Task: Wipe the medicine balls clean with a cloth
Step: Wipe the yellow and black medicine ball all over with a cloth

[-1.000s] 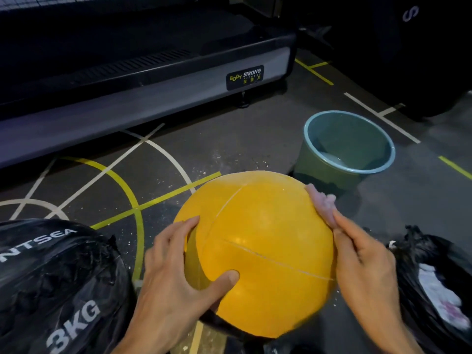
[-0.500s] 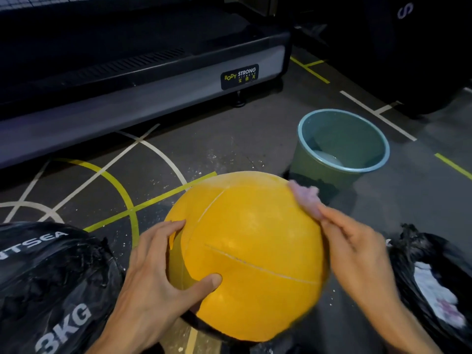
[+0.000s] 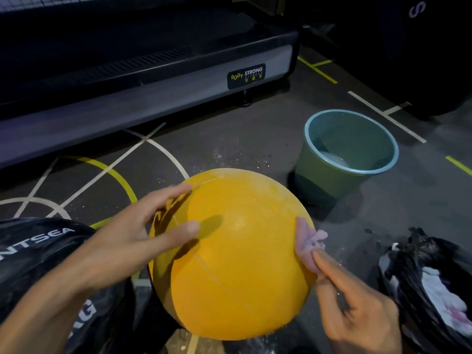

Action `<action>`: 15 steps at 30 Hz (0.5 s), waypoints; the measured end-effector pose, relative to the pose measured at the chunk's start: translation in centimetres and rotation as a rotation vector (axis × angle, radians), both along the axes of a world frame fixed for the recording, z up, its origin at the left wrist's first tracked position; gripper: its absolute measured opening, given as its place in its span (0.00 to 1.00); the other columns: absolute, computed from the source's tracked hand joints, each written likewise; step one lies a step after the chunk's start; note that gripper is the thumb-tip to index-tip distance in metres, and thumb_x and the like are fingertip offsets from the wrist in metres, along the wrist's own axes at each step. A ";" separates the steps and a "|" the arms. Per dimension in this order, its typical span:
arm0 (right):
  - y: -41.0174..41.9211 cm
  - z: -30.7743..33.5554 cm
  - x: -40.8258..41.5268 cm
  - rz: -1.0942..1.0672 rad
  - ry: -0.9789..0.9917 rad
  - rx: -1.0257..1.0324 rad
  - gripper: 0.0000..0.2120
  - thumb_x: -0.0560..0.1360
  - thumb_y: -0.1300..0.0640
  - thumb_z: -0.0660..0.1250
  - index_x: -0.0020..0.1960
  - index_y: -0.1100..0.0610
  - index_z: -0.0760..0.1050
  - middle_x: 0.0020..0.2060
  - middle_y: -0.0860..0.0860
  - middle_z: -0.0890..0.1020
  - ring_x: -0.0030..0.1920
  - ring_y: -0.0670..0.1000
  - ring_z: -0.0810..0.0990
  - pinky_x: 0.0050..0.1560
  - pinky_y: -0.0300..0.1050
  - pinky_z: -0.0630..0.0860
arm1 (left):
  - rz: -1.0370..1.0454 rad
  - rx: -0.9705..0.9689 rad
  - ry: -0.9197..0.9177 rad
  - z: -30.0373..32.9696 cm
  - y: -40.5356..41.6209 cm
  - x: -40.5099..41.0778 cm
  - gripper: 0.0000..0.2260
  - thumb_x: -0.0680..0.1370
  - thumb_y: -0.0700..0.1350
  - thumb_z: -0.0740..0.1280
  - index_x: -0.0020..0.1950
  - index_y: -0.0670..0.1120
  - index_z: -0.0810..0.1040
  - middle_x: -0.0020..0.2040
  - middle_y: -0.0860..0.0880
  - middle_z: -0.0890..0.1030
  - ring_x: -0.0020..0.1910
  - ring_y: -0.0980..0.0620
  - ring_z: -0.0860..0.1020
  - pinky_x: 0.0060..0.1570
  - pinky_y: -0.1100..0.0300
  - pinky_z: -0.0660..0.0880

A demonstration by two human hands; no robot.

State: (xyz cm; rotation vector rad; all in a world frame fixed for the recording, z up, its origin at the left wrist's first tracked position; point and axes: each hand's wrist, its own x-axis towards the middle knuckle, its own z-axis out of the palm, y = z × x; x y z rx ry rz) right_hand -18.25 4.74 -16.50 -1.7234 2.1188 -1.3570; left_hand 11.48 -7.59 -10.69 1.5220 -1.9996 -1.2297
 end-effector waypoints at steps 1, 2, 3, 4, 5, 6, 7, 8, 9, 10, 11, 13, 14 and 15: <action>0.1 -0.3 0.2 0.044 0.020 -0.037 0.17 0.74 0.56 0.63 0.59 0.51 0.83 0.58 0.44 0.83 0.57 0.28 0.78 0.56 0.20 0.69 | 0.019 -0.015 -0.014 -0.2 0.2 -0.6 0.43 0.61 0.79 0.69 0.74 0.74 0.63 0.72 0.75 0.65 0.71 0.70 0.66 0.69 0.55 0.68; 0.1 -0.5 0.3 0.098 0.045 -0.059 0.17 0.75 0.58 0.63 0.60 0.55 0.83 0.61 0.47 0.83 0.61 0.34 0.79 0.60 0.25 0.72 | 0.041 -0.037 -0.032 -0.5 0.6 -1.2 0.44 0.59 0.80 0.69 0.74 0.74 0.62 0.71 0.75 0.65 0.71 0.68 0.66 0.68 0.54 0.69; 0.1 -0.7 0.3 0.151 0.076 -0.072 0.17 0.75 0.59 0.64 0.62 0.59 0.82 0.62 0.49 0.82 0.64 0.41 0.80 0.63 0.30 0.74 | 0.059 -0.055 -0.033 -0.8 1.0 -1.6 0.44 0.59 0.80 0.69 0.73 0.74 0.62 0.71 0.75 0.64 0.71 0.66 0.66 0.69 0.50 0.69; 0.0 -0.8 0.1 0.192 0.106 -0.080 0.17 0.76 0.59 0.64 0.63 0.60 0.81 0.64 0.50 0.81 0.65 0.45 0.80 0.65 0.35 0.75 | 0.065 -0.064 -0.027 -1.2 1.3 -1.8 0.44 0.59 0.80 0.69 0.73 0.75 0.62 0.71 0.74 0.64 0.72 0.63 0.66 0.71 0.47 0.69; -0.3 -0.7 -0.1 0.230 0.126 -0.081 0.18 0.76 0.59 0.64 0.64 0.61 0.81 0.65 0.51 0.81 0.66 0.47 0.80 0.65 0.39 0.76 | 0.060 -0.069 -0.029 -1.5 1.6 -1.9 0.43 0.60 0.80 0.70 0.73 0.75 0.61 0.72 0.74 0.64 0.73 0.60 0.66 0.71 0.43 0.69; -0.6 -0.4 -0.2 0.270 0.134 -0.072 0.18 0.77 0.58 0.65 0.65 0.61 0.80 0.66 0.51 0.80 0.68 0.48 0.79 0.65 0.42 0.77 | 0.053 -0.072 -0.037 -1.6 1.7 -1.8 0.43 0.60 0.80 0.70 0.73 0.75 0.61 0.72 0.74 0.63 0.74 0.59 0.65 0.71 0.42 0.69; -1.1 -0.1 -0.2 0.318 0.138 -0.056 0.19 0.77 0.57 0.66 0.66 0.61 0.79 0.68 0.52 0.79 0.69 0.49 0.77 0.66 0.45 0.76 | 0.047 -0.072 -0.046 -1.7 1.8 -1.7 0.44 0.60 0.80 0.70 0.74 0.75 0.61 0.72 0.75 0.62 0.74 0.59 0.65 0.72 0.42 0.69; -1.6 0.4 0.0 0.373 0.141 -0.036 0.21 0.77 0.55 0.67 0.68 0.61 0.77 0.69 0.52 0.78 0.71 0.50 0.75 0.68 0.47 0.75 | 0.046 -0.074 -0.051 -1.7 1.8 -1.7 0.44 0.60 0.80 0.70 0.74 0.75 0.61 0.72 0.75 0.62 0.74 0.60 0.64 0.72 0.42 0.68; -2.1 0.9 0.4 0.430 0.147 -0.010 0.22 0.78 0.53 0.67 0.70 0.60 0.76 0.71 0.52 0.76 0.73 0.50 0.73 0.69 0.49 0.74 | 0.043 -0.082 -0.053 -1.8 1.9 -1.6 0.43 0.60 0.80 0.70 0.74 0.74 0.61 0.72 0.75 0.62 0.74 0.61 0.64 0.72 0.43 0.68; -2.7 1.4 0.9 0.487 0.156 0.020 0.24 0.79 0.50 0.66 0.72 0.59 0.74 0.73 0.52 0.74 0.75 0.50 0.71 0.71 0.52 0.72 | 0.040 -0.094 -0.056 -1.9 1.9 -1.5 0.43 0.60 0.80 0.69 0.74 0.74 0.62 0.73 0.75 0.62 0.74 0.62 0.64 0.73 0.44 0.67; -3.5 1.7 1.3 0.538 0.166 0.052 0.25 0.80 0.48 0.65 0.74 0.57 0.73 0.75 0.50 0.72 0.77 0.49 0.68 0.73 0.53 0.71 | 0.033 -0.105 -0.061 -1.9 2.0 -1.4 0.43 0.60 0.80 0.69 0.74 0.74 0.62 0.73 0.75 0.62 0.74 0.63 0.63 0.73 0.45 0.67; -5.4 2.0 1.5 0.572 0.170 0.127 0.27 0.82 0.43 0.61 0.77 0.53 0.68 0.78 0.47 0.67 0.79 0.46 0.63 0.76 0.55 0.67 | 0.022 -0.121 -0.068 -2.0 2.2 -1.4 0.43 0.60 0.79 0.70 0.73 0.75 0.62 0.73 0.76 0.61 0.74 0.66 0.61 0.72 0.49 0.65; -6.4 2.2 1.3 0.554 0.168 0.175 0.27 0.83 0.41 0.58 0.79 0.51 0.65 0.79 0.45 0.65 0.79 0.44 0.60 0.77 0.55 0.65 | 0.020 -0.130 -0.070 -2.1 2.3 -1.5 0.43 0.60 0.79 0.70 0.73 0.76 0.61 0.73 0.76 0.61 0.74 0.68 0.60 0.71 0.51 0.64; -7.2 2.3 1.1 0.523 0.164 0.221 0.28 0.84 0.38 0.54 0.80 0.49 0.63 0.80 0.42 0.62 0.80 0.41 0.58 0.77 0.53 0.64 | 0.016 -0.138 -0.074 -2.2 2.4 -1.6 0.42 0.60 0.79 0.70 0.73 0.76 0.61 0.73 0.77 0.60 0.74 0.69 0.59 0.69 0.53 0.64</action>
